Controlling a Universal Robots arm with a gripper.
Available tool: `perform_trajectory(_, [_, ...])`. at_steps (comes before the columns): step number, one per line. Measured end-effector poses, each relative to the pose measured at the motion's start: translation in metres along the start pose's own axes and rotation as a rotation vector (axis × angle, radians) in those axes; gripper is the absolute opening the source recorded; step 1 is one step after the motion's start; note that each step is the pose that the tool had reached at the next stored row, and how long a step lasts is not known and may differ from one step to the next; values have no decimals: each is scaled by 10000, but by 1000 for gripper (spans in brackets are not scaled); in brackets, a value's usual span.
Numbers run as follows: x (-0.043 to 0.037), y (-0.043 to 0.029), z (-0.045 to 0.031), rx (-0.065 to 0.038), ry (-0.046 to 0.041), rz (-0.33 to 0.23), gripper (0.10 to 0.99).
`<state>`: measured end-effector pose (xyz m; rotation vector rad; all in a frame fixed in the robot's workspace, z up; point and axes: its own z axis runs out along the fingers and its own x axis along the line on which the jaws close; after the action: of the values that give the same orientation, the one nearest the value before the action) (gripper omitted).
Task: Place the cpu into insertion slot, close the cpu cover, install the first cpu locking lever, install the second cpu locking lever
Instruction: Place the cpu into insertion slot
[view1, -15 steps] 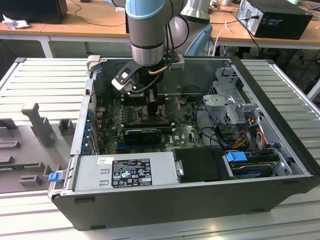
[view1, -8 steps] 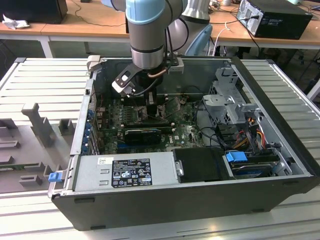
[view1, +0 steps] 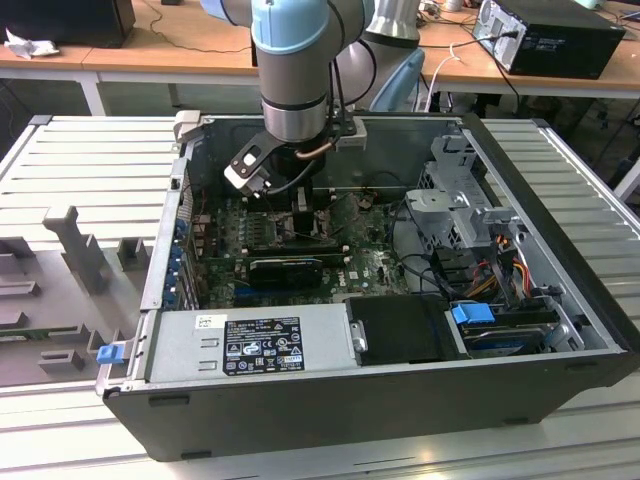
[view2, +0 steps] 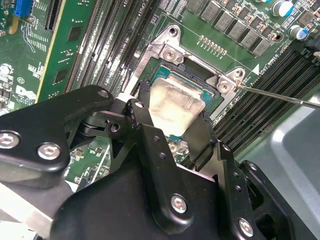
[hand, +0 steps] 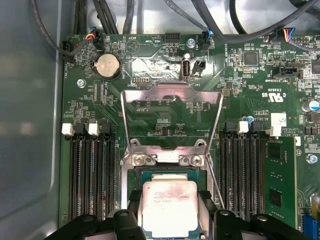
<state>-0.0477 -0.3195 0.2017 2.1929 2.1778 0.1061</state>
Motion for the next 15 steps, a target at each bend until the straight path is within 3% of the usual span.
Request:
perform_trajectory(4, [0, 0, 0, 0, 0, 0, 541])
perform_trajectory(5, [0, 0, 1, 0, 0, 0, 604])
perform_trajectory(10, [3, 0, -3, 2, -4, 0, 604])
perform_trajectory(12, [4, 4, -40, 0, -1, 1, 604])
perform_trajectory(13, [4, 6, -64, 0, -2, 0, 592])
perform_trajectory(15, [5, 8, -90, 1, -7, 0, 459])
